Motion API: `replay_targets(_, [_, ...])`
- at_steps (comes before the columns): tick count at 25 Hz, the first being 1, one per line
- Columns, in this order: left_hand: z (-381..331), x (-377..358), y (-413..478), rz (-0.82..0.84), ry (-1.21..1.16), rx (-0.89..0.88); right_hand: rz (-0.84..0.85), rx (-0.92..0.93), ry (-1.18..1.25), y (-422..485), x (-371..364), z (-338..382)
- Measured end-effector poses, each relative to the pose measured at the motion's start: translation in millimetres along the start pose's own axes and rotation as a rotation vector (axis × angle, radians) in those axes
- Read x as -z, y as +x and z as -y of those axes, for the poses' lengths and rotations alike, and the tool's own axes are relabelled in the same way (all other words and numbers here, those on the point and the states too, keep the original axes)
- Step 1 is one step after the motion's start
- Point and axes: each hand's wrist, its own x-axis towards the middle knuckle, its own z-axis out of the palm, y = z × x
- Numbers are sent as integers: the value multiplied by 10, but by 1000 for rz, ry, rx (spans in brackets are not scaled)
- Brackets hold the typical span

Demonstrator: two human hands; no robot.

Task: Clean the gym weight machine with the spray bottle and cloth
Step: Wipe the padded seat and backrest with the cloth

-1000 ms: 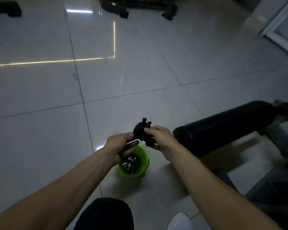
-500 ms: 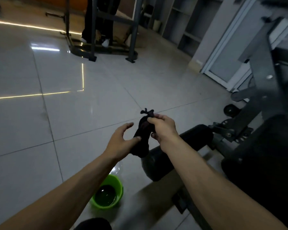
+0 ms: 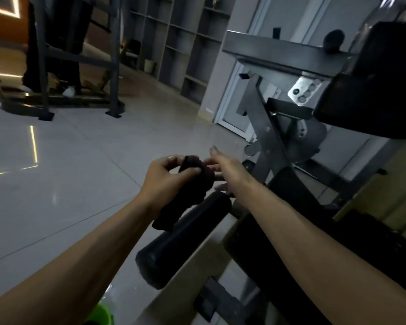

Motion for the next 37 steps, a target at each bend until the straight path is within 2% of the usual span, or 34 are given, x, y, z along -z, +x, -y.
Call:
replay_targets(1, [19,-70,52,13,-85,24,53,41,71,-66,94,-85])
replay_targets(3, [124,-167,162,42,-76,30,57,146,87,-134,226,-272])
replay_targets(5, [290,-285,250,47,12,80,-69,191,105,-113,309,-424])
replay_targets(7, [446,-500,331,6,41,209,-212,174,150,-71,473,-524])
replay_targets(8, [510,-629,371,-33,44,256,-299,151,96,-43,616,-584])
replay_targets(10, [626,-839,476,-104,-1,301,-450,32,-197,32,991,-831])
replay_targets(11, [683,-914,549,-133,-42,322,-454,-86,-363,47,1151,-985])
replay_targets(13, [729,-1038,648,-157,-79,374,-357,-300,-538,48,1287,-1290])
replay_targets(15, [716,-1152,632,-148,-111,387,-311,-336,-570,5,1254,-1487])
replay_targets(20, [847,-1420,600,-51,-37,394,-350,-243,-552,-259,1137,-1621])
replay_targets(26, [915,-1727,534,373,52,371,-326,-219,-563,-304,1108,-1622])
replay_targets(30, [848,-1504,543,419,175,407,-329,-108,-568,-474,1004,-1652])
replay_targets(32, [857,-1475,575,359,189,418,-325,-77,-522,-550,1023,-1624])
replay_targets(35, [887,-1669,780,75,103,339,-376,-69,-417,-534,1197,-1495])
replay_targets(36, [900,-1755,913,34,87,281,-395,-82,-417,-481,1285,-1462])
replay_targets(37, [906,-1843,1053,94,118,212,-416,-89,-430,-394,1392,-1445])
